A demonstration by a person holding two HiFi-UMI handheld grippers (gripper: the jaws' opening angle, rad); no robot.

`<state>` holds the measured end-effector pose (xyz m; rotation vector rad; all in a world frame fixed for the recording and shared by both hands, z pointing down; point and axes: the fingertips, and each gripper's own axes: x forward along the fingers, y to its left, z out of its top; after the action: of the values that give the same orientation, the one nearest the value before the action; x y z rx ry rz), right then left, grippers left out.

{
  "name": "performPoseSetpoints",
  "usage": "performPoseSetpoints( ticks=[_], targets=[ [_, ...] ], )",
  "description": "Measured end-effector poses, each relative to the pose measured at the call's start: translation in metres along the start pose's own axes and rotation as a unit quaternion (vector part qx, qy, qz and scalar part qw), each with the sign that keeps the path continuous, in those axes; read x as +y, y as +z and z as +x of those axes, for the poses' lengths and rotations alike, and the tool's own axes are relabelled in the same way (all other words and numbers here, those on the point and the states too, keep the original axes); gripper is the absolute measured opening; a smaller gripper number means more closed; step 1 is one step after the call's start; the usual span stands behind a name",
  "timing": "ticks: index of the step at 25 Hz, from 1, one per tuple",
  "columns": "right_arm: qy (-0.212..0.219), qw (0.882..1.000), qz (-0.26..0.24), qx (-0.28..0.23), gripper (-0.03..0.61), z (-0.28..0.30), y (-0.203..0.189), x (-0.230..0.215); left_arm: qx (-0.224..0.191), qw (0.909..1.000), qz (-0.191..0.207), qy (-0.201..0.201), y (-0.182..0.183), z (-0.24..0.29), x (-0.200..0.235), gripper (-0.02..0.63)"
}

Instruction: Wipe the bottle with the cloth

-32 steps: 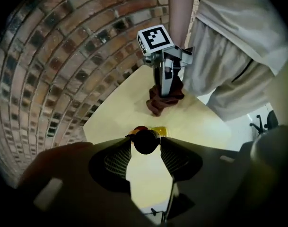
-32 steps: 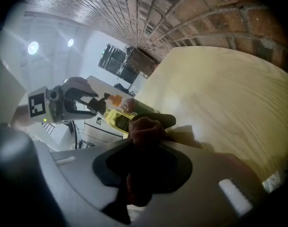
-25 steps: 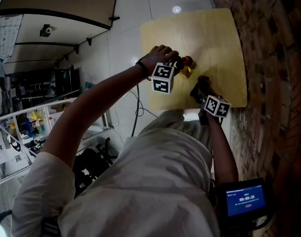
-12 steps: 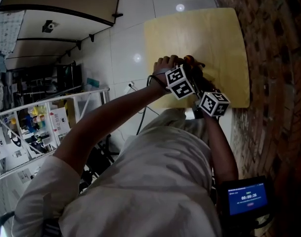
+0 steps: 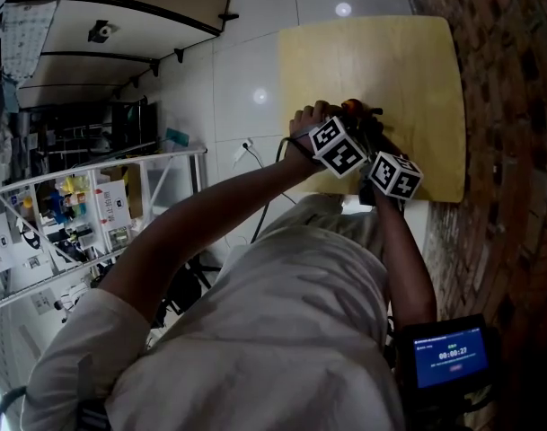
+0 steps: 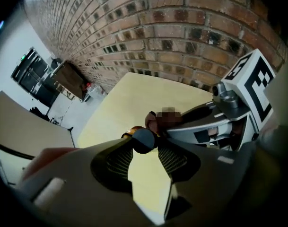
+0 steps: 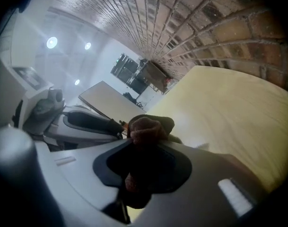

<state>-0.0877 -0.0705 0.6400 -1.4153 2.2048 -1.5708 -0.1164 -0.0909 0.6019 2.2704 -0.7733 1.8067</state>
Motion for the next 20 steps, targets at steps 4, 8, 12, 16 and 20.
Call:
performPoseSetpoints(
  ticks=[4,8,12,16,20],
  targets=[
    [-0.09,0.996,0.001,0.015,0.078,0.004,-0.009,-0.023,0.004,0.9982,-0.059,-0.011,-0.006,-0.005,0.011,0.181],
    [-0.144,0.989,0.025,0.024,0.078,0.007,-0.018,-0.043,0.001,0.996,-0.088,-0.011,-0.006,-0.01,0.016,0.181],
    [-0.202,0.977,0.06,0.036,0.078,0.016,-0.017,-0.072,-0.002,0.9895,-0.144,-0.006,-0.004,-0.011,0.023,0.181],
    [-0.253,0.963,0.038,0.088,0.078,0.026,-0.019,-0.105,-0.006,0.9898,-0.142,0.004,0.005,-0.01,0.021,0.182],
    [-0.222,0.97,0.026,0.096,0.08,0.019,-0.012,-0.109,-0.014,0.9934,-0.113,0.014,0.011,-0.009,0.012,0.184]
  ],
)
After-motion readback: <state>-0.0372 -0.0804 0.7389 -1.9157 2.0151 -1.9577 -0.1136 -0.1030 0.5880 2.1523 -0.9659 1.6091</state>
